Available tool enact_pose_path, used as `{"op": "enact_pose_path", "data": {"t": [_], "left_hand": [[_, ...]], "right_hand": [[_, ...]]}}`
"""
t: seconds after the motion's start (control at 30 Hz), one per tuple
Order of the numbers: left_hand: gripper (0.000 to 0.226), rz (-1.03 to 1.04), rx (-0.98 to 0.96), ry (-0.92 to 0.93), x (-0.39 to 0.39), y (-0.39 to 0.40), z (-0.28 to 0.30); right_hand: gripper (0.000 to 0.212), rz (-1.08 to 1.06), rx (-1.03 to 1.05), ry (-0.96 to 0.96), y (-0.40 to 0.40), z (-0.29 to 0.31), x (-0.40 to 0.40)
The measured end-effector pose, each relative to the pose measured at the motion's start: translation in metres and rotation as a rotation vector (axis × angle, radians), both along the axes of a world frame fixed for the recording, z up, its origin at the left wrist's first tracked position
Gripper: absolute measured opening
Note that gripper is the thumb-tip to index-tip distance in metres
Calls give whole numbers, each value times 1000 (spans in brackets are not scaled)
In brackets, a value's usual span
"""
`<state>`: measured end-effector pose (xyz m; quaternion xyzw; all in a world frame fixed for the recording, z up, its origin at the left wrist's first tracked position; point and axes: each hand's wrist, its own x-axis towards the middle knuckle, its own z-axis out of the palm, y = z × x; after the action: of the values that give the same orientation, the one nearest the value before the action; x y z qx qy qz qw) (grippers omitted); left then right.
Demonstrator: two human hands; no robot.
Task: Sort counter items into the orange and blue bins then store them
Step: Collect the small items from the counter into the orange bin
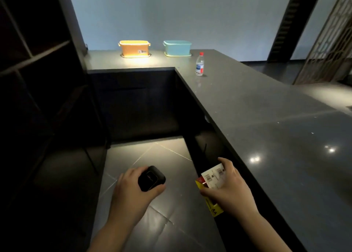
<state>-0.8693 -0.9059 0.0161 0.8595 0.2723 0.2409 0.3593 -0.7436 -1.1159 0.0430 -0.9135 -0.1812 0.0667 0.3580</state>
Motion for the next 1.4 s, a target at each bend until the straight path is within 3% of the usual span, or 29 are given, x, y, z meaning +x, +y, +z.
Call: {"op": "enact_pose_path", "data": {"t": [0.2,0.5,0.9,1.13,1.4], "left_hand": [[63,74,55,30,90,79,23],[61,180,-39,20,177,194,15],[69,146,22,21,332,415,27],[71,70,-5,60,426,487,18],[72,102,11,12,580,567,21]], "right_hand": [[98,125,26,27,98,5,103],[103,283,2,33,247,10,218],[103,191,-1,-6,443,16,354],[102,132,6,27,513,10,439],[103,168,5,-42,595,15,593]]}}
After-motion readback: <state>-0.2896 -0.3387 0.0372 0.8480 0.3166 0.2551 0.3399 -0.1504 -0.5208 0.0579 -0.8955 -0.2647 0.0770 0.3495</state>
